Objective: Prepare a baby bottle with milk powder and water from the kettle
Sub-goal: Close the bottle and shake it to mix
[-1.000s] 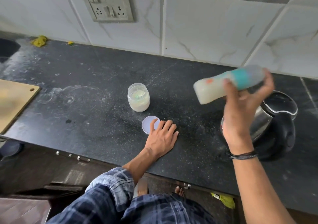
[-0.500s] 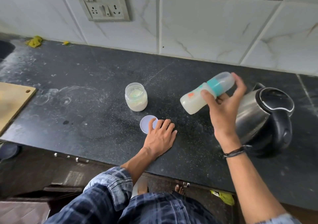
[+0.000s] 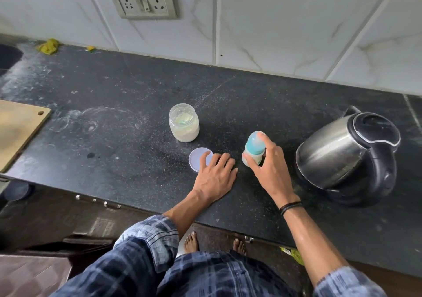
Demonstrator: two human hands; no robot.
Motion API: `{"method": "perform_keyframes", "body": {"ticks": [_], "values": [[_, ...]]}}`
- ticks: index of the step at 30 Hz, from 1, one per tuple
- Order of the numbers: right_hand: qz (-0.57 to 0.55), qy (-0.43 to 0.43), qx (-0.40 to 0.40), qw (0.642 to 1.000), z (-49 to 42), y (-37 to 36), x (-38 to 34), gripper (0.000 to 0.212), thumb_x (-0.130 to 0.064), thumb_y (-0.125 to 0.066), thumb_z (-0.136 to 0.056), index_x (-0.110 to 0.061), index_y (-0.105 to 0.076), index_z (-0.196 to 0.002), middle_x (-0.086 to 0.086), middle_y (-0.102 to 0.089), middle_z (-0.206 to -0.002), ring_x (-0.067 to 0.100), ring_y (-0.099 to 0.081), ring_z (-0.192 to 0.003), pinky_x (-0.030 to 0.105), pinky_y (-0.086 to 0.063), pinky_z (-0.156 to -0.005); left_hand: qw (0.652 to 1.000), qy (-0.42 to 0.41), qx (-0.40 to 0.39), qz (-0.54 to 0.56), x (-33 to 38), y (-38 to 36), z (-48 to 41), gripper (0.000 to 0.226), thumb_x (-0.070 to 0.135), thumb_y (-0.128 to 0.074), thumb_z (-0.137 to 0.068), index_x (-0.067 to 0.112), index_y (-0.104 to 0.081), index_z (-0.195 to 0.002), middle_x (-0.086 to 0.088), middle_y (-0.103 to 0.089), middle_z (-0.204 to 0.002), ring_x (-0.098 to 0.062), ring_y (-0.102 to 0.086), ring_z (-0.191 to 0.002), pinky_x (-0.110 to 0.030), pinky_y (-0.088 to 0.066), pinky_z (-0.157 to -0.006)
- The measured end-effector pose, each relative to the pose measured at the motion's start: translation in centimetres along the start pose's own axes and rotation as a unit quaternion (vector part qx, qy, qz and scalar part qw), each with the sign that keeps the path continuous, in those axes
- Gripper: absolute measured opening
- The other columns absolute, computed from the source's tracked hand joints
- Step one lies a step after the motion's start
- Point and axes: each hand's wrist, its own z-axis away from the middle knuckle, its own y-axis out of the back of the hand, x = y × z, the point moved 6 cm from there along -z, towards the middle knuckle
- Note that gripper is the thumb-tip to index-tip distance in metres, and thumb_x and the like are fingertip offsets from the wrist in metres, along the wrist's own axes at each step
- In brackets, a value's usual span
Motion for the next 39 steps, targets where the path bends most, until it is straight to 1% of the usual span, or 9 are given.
{"method": "perform_keyframes", "body": {"ticks": [7,15,18,21,25,29,33,37,39], "values": [[-0.042,-0.049,0.028,0.998,0.1,-0.3,0.7,0.103,-0.043,-0.09,-0.078,-0.041,-0.021,-0.155,0.006,-0.056,-0.145,0.016,-0.053,-0.126,0.025,-0.047,-0.092,1.0,0.001,-0.001,-0.004,0.0,0.0,0.0,0.031,0.043,-0.041,-0.106,0.021,-0.06,-0.116,0.001,-0.058,-0.122,-0.024,-0.055,-0.105,-0.055,-0.029,-0.106],[-0.089,-0.068,0.06,0.992,-1.8,2.7,-1.3,0.098,-0.039,-0.09,-0.078,-0.052,-0.022,-0.149,-0.015,-0.055,-0.147,0.017,-0.066,-0.118,0.041,-0.057,-0.09,1.0,0.005,-0.017,-0.004,0.1,0.3,-0.1,0.032,0.043,-0.039,-0.107,0.02,-0.061,-0.115,0.0,-0.058,-0.124,-0.025,-0.055,-0.106,-0.056,-0.03,-0.107],[-0.247,-0.018,0.202,0.948,-3.1,7.7,-3.9,0.102,-0.028,-0.094,-0.078,-0.045,-0.026,-0.153,-0.032,-0.042,-0.146,0.009,-0.057,-0.127,0.045,-0.058,-0.095,1.0,0.006,-0.008,-0.008,0.2,0.3,-0.1,0.032,0.042,-0.041,-0.107,0.019,-0.063,-0.114,-0.001,-0.059,-0.123,-0.026,-0.056,-0.105,-0.056,-0.031,-0.107],[-0.363,0.023,0.327,0.872,-3.3,10.4,-5.0,0.109,-0.005,-0.087,-0.084,-0.008,-0.008,-0.159,-0.001,-0.029,-0.155,0.013,-0.051,-0.137,0.036,-0.055,-0.102,1.0,0.006,-0.008,-0.009,0.2,0.2,-0.1,0.032,0.042,-0.041,-0.107,0.019,-0.063,-0.114,0.0,-0.059,-0.123,-0.026,-0.056,-0.105,-0.056,-0.031,-0.108],[-0.392,-0.031,0.135,0.909,-3.9,8.7,-6.2,0.101,0.005,-0.085,-0.079,-0.015,-0.022,-0.155,-0.003,-0.045,-0.141,0.011,-0.065,-0.113,0.033,-0.057,-0.093,1.0,0.006,-0.01,-0.001,0.0,0.1,-0.1,0.031,0.043,-0.041,-0.107,0.02,-0.062,-0.113,0.0,-0.058,-0.123,-0.026,-0.056,-0.105,-0.057,-0.032,-0.106],[-0.439,-0.022,0.257,0.861,-3.8,10.2,-6.0,0.1,-0.005,-0.085,-0.084,-0.012,-0.013,-0.154,0.014,-0.035,-0.15,0.011,-0.062,-0.12,0.038,-0.057,-0.098,1.0,0.01,-0.005,-0.006,0.1,0.3,0.0,0.031,0.042,-0.042,-0.107,0.02,-0.063,-0.113,-0.001,-0.059,-0.122,-0.026,-0.055,-0.105,-0.057,-0.032,-0.107],[-0.422,-0.026,0.128,0.897,-4.6,9.0,-7.1,0.1,0.003,-0.087,-0.078,-0.016,-0.024,-0.153,0.003,-0.045,-0.143,0.019,-0.064,-0.112,0.035,-0.057,-0.094,1.0,0.005,-0.012,-0.002,0.2,0.3,-0.1,0.032,0.042,-0.042,-0.107,0.02,-0.063,-0.115,-0.001,-0.059,-0.123,-0.026,-0.056,-0.106,-0.058,-0.033,-0.106],[-0.417,0.023,0.287,0.862,-4.7,11.3,-7.1,0.1,0.003,-0.081,-0.087,-0.007,-0.007,-0.154,0.006,-0.031,-0.15,0.009,-0.059,-0.126,0.032,-0.056,-0.098,1.0,0.012,0.001,-0.006,0.2,0.6,-0.1,0.031,0.041,-0.044,-0.107,0.018,-0.064,-0.113,-0.001,-0.06,-0.122,-0.026,-0.057,-0.103,-0.057,-0.034,-0.105],[-0.401,0.004,0.226,0.888,-5.4,10.6,-7.5,0.1,0.005,-0.083,-0.084,-0.007,-0.012,-0.153,0.002,-0.038,-0.144,0.013,-0.059,-0.122,0.042,-0.057,-0.099,1.0,0.006,-0.001,-0.004,0.3,0.6,0.0,0.031,0.041,-0.044,-0.107,0.019,-0.064,-0.113,-0.001,-0.06,-0.122,-0.026,-0.057,-0.104,-0.057,-0.035,-0.106]]}}
